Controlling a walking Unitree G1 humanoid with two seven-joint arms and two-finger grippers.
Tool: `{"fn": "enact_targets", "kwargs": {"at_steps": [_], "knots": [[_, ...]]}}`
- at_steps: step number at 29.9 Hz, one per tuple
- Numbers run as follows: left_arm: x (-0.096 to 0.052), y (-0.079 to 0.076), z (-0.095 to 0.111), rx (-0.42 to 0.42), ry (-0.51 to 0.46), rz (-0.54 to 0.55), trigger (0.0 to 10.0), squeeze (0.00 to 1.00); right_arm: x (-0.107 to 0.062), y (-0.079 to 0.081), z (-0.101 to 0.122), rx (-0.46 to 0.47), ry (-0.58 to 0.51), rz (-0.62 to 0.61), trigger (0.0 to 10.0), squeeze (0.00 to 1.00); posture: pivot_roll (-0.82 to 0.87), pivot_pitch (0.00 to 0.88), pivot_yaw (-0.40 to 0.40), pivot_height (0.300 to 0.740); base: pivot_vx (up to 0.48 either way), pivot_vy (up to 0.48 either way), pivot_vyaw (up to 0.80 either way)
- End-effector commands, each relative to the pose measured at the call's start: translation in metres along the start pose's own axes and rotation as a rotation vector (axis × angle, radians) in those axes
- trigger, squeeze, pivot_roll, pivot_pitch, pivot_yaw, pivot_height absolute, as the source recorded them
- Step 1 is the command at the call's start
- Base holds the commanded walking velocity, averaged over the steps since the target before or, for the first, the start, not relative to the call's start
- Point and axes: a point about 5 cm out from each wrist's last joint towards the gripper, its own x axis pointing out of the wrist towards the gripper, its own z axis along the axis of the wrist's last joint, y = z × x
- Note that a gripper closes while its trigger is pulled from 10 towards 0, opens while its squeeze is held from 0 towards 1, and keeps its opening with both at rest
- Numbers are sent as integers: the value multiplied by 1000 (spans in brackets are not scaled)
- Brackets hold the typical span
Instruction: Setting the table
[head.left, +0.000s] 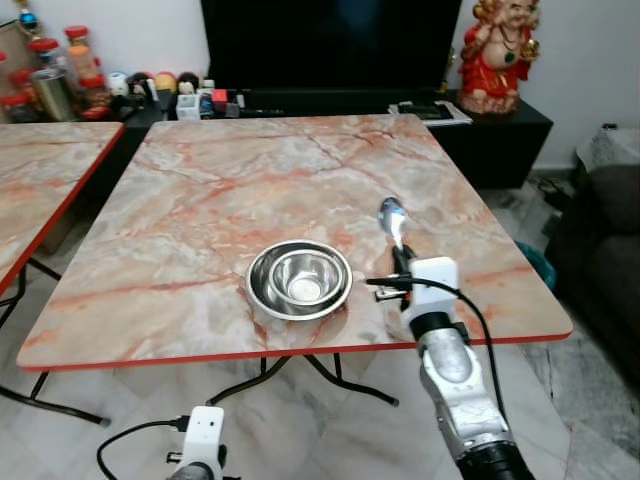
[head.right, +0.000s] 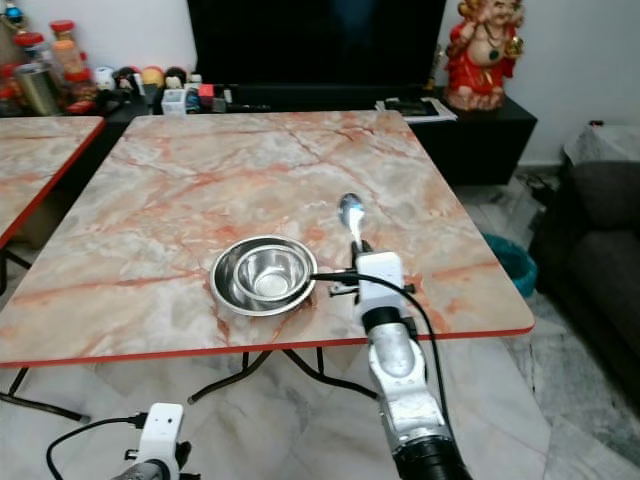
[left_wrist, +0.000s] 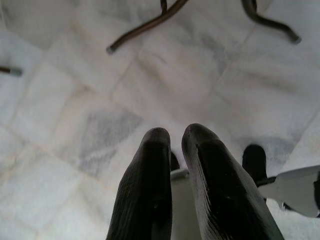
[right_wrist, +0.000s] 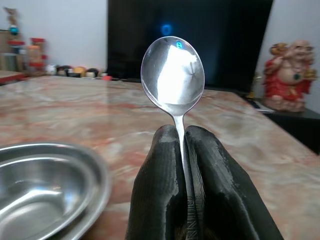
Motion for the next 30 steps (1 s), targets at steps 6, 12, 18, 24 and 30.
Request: {"fn": "enact_targets", "kwargs": {"at_steps": [6, 12, 18, 24, 30], "knots": [[0, 3, 1, 3, 2, 18, 10000, 0, 1, 4, 2, 6, -4, 19, 10000, 0, -3, 0, -29, 736, 0, -91, 0], [0, 4, 0, 1, 3, 18, 10000, 0, 1, 6, 2, 10, -1, 24, 10000, 0, -2, 0, -30, 736, 0, 0, 0], [0, 5, 0, -4, 6, 20, 10000, 0, 1, 9, 1, 17, 5, 33, 10000, 0, -2, 0, -32, 736, 0, 0, 0], [0, 4, 0, -9, 6, 23, 10000, 0, 0, 9, -1, 18, 20, 32, 10000, 0, -2, 0, -32, 736, 0, 0, 0], [0, 5, 0, -6, 7, 26, 10000, 0, 1, 8, -2, 34, 34, 20, 10000, 0, -2, 0, -31, 736, 122, 0, 0]]}}
